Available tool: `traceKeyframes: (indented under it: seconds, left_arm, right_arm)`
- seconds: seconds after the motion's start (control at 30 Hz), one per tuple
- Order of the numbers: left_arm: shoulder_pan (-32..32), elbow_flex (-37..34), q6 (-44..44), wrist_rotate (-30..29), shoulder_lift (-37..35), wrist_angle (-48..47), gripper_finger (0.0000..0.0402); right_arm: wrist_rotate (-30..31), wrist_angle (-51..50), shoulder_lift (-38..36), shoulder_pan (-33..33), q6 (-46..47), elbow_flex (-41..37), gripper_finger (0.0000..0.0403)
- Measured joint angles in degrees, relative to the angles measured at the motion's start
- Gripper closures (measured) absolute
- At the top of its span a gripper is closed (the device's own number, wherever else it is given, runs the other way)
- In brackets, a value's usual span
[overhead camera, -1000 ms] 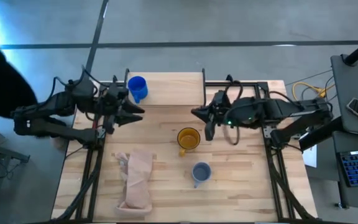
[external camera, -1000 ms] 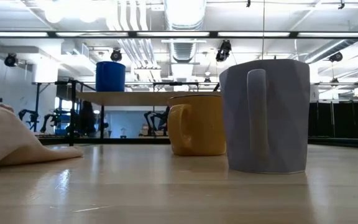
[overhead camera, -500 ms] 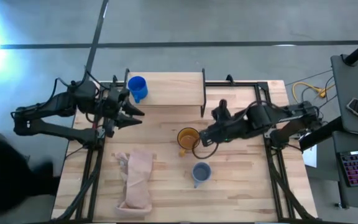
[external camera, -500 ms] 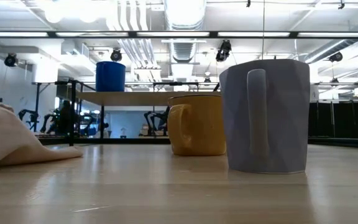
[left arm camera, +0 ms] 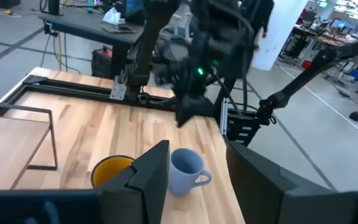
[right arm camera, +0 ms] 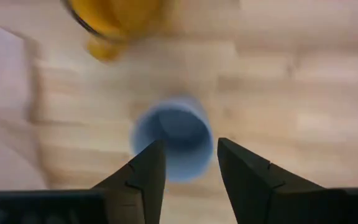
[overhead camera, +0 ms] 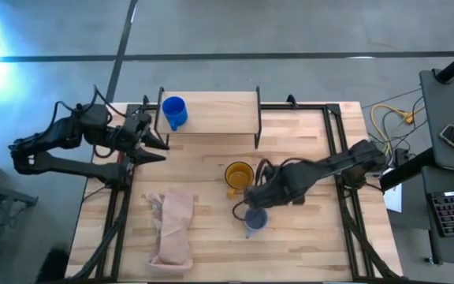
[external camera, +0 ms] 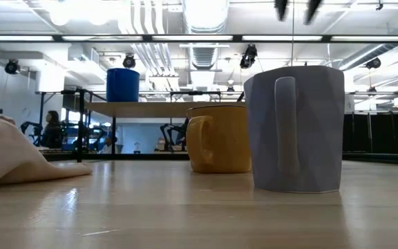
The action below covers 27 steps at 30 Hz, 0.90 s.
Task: Stack small to large cups/mugs on shelf
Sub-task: Put the light blue mug on the shelf
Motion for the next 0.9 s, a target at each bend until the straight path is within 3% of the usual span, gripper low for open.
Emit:
traceKeyframes:
  seconds: [0.17,0.43,0.67,0.9]
  left_arm:
    - [0.03,-0.02,0.04,-3.27,-0.69,-2.42,0.0256]
    - [0.04,-0.02,2.06,-4.38,-0.60,-2.80,0.0256]
    - [0.04,-0.02,3.07,-4.40,-0.58,-2.75,0.0256]
    - [0.04,-0.02,2.91,-4.38,-0.58,-3.21,0.0256]
  right_arm:
    - [-5.72,0.95,4.09,3.32,6.28,-0.81,0.0266]
    - [-2.82,3.47,6.47,7.66,19.67,-1.64,0.0266]
    - [-1.21,5.61,7.39,6.12,19.80,-6.63,0.0266]
    - [-2.88,14.78,5.47,6.47,20.45,-14.69,0.0266]
